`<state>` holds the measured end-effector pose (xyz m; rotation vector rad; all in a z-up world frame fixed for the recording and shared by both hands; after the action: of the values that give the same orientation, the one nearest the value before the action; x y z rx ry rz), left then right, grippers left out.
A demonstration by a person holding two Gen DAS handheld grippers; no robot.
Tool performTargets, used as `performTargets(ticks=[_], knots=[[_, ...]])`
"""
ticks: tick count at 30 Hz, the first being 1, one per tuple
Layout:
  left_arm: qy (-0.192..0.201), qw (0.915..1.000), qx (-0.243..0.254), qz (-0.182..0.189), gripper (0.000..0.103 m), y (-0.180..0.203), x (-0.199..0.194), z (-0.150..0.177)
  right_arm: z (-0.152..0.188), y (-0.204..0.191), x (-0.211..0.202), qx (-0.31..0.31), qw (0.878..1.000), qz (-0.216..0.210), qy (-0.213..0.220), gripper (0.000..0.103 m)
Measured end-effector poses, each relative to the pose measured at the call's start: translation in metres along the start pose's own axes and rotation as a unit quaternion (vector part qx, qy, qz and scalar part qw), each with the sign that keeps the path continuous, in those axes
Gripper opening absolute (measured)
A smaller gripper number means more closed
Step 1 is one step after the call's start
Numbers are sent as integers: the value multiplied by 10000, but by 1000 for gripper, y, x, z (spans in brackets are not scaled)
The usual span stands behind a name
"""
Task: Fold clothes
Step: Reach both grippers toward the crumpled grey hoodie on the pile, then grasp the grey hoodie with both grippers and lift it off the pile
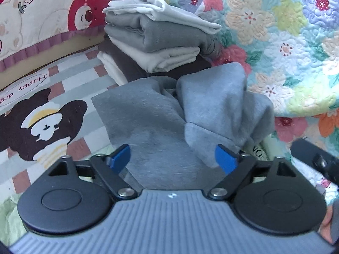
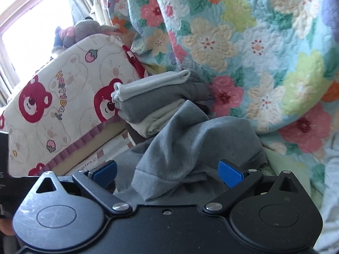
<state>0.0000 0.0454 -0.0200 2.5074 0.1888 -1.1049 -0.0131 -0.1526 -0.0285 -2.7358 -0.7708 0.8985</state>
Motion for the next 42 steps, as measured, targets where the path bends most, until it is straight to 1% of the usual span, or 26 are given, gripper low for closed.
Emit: performTargets(ticks=[1, 3, 4, 5, 7, 10, 12, 13, 14, 16, 18, 20, 21, 22, 23, 24, 26, 29, 31, 34, 36, 37, 38, 39, 40, 42], knots=[[-38, 10000, -22, -20, 61, -5, 4, 0, 0, 2, 9, -62, 10000, -46, -53, 92], [-39, 9998, -180, -72, 54, -20, 15, -2, 0, 8, 27, -84, 9997, -129, -197, 71], [-39, 9996, -259, -97, 51, -28, 21, -2, 0, 12, 35, -45, 9996, -154, -251, 51], [-40, 9993, -338, -123, 50, -35, 27, -3, -3, 13, 39, -39, 9995, -171, -255, 36], [-40, 9986, -496, -175, 50, -50, 38, -5, -8, 15, 48, -33, 9994, -203, -263, 22], [-41, 9970, -732, -252, 52, -72, 54, -7, -27, 3, 62, -469, 9986, -170, -153, 25], [-42, 9956, -890, -303, 56, -87, 65, -8, -42, -4, 80, -656, 9974, -243, -182, 54], [-42, 9947, -968, -329, 58, -95, 71, -9, -49, -5, 92, -683, 9971, -222, -248, 84], [-43, 9939, -1047, -355, 60, -102, 76, -10, -55, -5, 104, -648, 9977, -97, -192, 96], [-26, 9921, -1194, -393, 71, -116, 89, -11, -62, 1, 128, -500, 9986, 114, -156, 96], [5, 9911, -1297, -315, 80, -121, 112, -12, -58, 8, 159, -514, 9969, 271, -534, 96], [-225, 9898, -1402, 117, 86, -129, 139, -12, -47, 19, 189, -335, 9937, 256, -1039, 93], [-550, 9857, -1492, 562, 84, -134, 155, -10, -35, 26, 197, -51, 9909, 91, -1343, 88], [-828, 9794, -1597, 921, 69, -138, 169, -6, -23, 32, 206, 225, 9862, -76, -1637, 78], [-1014, 9732, -1739, 1111, 58, -140, 176, 0, -9, 30, 202, 163, 9860, -334, -1624, 68], [-1086, 9700, -1765, 1272, 40, -140, 179, 5, 5, 28, 198, 98, 9852, -587, -1607, 59], [-810, 9746, -1444, 1507, 32, -133, 170, 12, 28, 24, 182, -72, 9874, -654, -1439, 23], [-645, 9619, -1623, 2103, 19, -134, 154, 22, 41, 37, 155, 607, 9844, -1128, -1210, 13], [-521, 9520, -1537, 2597, 17, -131, 134, 25, 44, 38, 153, 608, 9861, -967, -1209, 13], [-352, 9617, -998, 2530, 18, -115, 103, 31, 49, 39, 150, 608, 9882, -725, -1206, 13], [-418, 9713, -868, 2175, 25, -110, 100, 34, 51, 40, 148, 608, 9892, -564, -1205, 16], [-501, 9762, -831, 1938, 39, -109, 104, 34, 53, 41, 147, 608, 9897, -483, -1203, 26], [-582, 9799, -796, 1732, 46, -108, 108, 34, 54, 41, 146, 608, 9901, -403, -1202, 44], [-658, 9821, -766, 1591, 50, -109, 114, 34, 56, 42, 145, 608, 9904, -322, -1201, 53], [-754, 9822, -793, 1529, 51, -110, 121, 34, 57, 42, 144, 608, 9906, -241, -1200, 67], [-1016, 9740, -1078, 1716, 60, -116, 135, 37, 60, 43, 142, 607, 9909, -79, -1197, 81]])
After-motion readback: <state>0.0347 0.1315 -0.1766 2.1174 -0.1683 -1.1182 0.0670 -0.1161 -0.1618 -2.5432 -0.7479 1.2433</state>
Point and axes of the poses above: each gripper's, at about its wrist camera, not at the fingertips, and x roughly the way its jaws point, y to its right, z to its underside, the point moved 1 cm from there along x, roughly the way its jaws point, and after that the axes turned 8 degrees about -x, right-handed, at the moved point
